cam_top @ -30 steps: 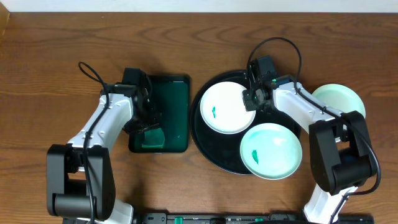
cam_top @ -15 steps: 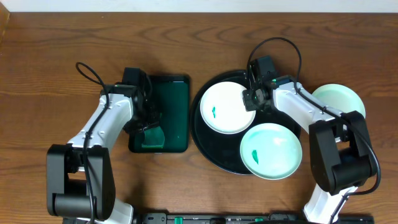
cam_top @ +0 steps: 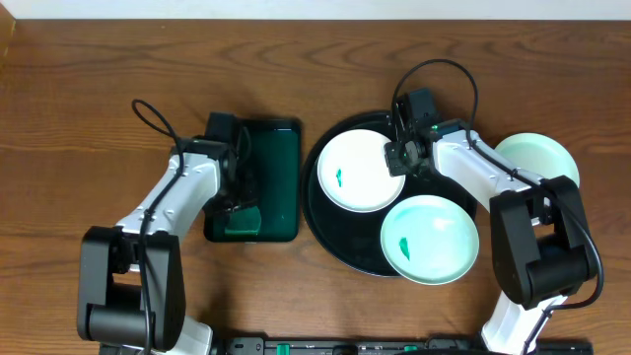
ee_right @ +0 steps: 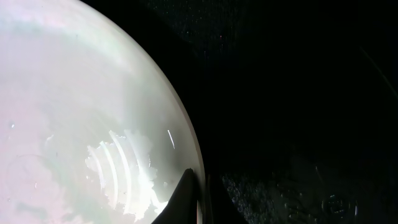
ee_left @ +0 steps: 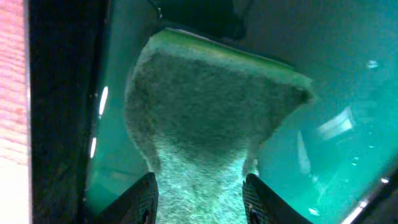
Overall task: Clean dirty plates on tray and stack at the side
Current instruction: 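Close the left gripper on the green sponge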
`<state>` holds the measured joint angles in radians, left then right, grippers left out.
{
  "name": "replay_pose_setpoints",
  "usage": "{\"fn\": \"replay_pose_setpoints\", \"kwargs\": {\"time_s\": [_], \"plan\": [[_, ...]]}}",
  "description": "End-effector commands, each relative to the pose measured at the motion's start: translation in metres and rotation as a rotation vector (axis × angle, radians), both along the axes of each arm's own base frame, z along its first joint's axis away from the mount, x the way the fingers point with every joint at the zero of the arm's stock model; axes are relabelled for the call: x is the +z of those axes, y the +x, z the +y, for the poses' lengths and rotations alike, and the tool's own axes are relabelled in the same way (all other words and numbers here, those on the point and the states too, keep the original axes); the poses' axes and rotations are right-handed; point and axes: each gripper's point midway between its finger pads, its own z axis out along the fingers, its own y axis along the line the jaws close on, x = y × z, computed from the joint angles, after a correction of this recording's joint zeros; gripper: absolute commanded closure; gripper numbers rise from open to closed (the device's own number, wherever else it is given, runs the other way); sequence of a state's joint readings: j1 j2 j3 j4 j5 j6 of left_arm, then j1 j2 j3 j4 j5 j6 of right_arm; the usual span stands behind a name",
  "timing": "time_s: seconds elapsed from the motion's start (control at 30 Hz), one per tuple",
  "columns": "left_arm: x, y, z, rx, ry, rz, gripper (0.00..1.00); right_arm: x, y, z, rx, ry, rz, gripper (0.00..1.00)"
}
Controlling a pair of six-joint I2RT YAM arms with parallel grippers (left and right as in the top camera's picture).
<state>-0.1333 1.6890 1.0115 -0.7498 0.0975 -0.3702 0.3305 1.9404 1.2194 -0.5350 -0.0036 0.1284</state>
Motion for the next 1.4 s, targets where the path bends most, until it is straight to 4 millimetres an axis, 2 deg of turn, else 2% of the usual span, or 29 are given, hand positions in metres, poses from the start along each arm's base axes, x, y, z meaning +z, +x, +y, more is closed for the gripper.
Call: {"fn": "replay_pose_setpoints", "kwargs": {"time_s": [0.0,0.1,0.37,0.4,0.47,0.57,0.6,0.63,0.7,0.87,1.03,1.37], "plan": [[-0.009,-0.007,0.007,0.011,0.037,0.019,0.53,0.002,0.002,0.001,0.009,-0.019,-0.013,0.99],[-0.015,-0.011,0.007,0.009,0.038,0.022,0.51,0.002,0.002,0.001,0.009,-0.019,-0.013,0.99],[-0.032,-0.017,0.008,0.009,0.034,0.003,0.51,0.002,0.002,0.001,0.009,-0.019,-0.013,0.99],[-0.033,-0.017,0.008,0.01,0.034,0.002,0.55,0.002,0.002,0.001,0.009,-0.019,-0.014,0.99],[-0.033,-0.017,0.008,0.01,0.034,0.001,0.71,0.002,0.002,0.001,0.009,-0.019,-0.013,0.99],[-0.03,-0.015,0.007,0.009,0.033,-0.007,0.74,0.002,0.002,0.001,0.009,-0.019,-0.013,0.99],[-0.03,-0.014,0.007,0.009,0.033,-0.008,0.7,0.002,0.002,0.001,0.009,-0.019,-0.014,0.99],[-0.027,-0.013,0.007,0.009,0.033,-0.011,0.61,0.002,0.002,0.001,0.009,-0.019,-0.014,0.99],[-0.022,-0.011,0.007,0.009,0.033,-0.015,0.52,0.002,0.002,0.001,0.009,-0.019,-0.013,0.99],[0.0,0.0,0.005,0.01,0.028,-0.047,0.51,0.002,0.002,0.001,0.009,-0.019,-0.014,0.99],[0.017,0.008,0.004,0.011,0.02,-0.106,0.43,0.002,0.002,0.001,0.009,-0.019,-0.013,0.99],[0.012,-0.002,0.003,0.002,0.022,-0.083,0.42,0.002,0.002,0.001,0.009,-0.019,-0.013,0.99]]}}
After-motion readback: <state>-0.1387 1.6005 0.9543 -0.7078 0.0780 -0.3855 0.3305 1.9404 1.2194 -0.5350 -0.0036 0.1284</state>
